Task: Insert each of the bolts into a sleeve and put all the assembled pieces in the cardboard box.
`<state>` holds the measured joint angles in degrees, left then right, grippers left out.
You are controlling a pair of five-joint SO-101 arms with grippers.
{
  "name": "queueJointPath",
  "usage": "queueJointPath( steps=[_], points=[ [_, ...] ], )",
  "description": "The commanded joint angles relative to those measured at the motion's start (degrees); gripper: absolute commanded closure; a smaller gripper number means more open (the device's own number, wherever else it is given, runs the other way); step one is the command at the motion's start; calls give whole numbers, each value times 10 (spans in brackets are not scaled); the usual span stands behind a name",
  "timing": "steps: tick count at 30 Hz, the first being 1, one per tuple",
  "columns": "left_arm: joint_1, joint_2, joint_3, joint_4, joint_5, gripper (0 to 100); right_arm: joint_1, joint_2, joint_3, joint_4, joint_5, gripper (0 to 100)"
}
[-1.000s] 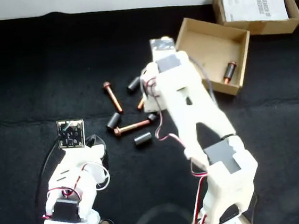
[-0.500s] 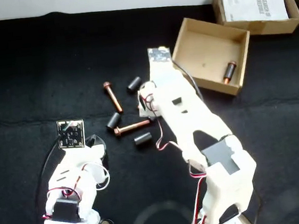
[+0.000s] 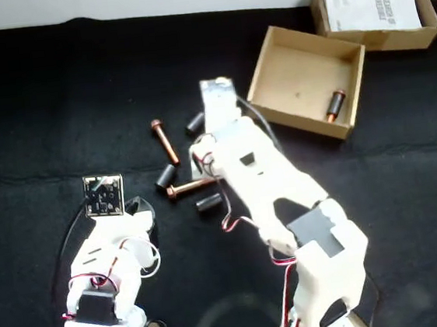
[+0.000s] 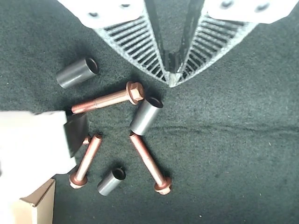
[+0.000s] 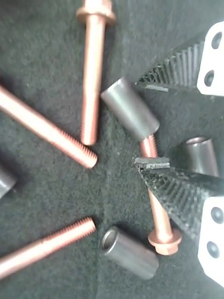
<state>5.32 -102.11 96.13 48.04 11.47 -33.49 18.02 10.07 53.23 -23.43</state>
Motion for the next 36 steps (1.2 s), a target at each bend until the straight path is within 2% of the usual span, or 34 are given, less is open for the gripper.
queueJointPath(
  steps=[1, 9, 15, 24, 30, 36],
  points=[
    [-7, -9, 10, 2, -5, 983, 6, 22, -2, -8, -5, 775],
    [-6, -11, 10, 2, -5, 983, 51, 86, -74, -15, -5, 785],
    [-6, -12, 10, 2, -5, 983, 54, 127, -124, -12, -4, 939],
    [-3, -13, 10, 2, -5, 983, 54, 142, -135, -7, -2, 993],
    [-2, -11, 10, 2, -5, 983, 57, 129, -177, 72, 2, 992],
    [-2, -11, 10, 2, -5, 983, 75, 73, -261, 158, 57, 992]
  ],
)
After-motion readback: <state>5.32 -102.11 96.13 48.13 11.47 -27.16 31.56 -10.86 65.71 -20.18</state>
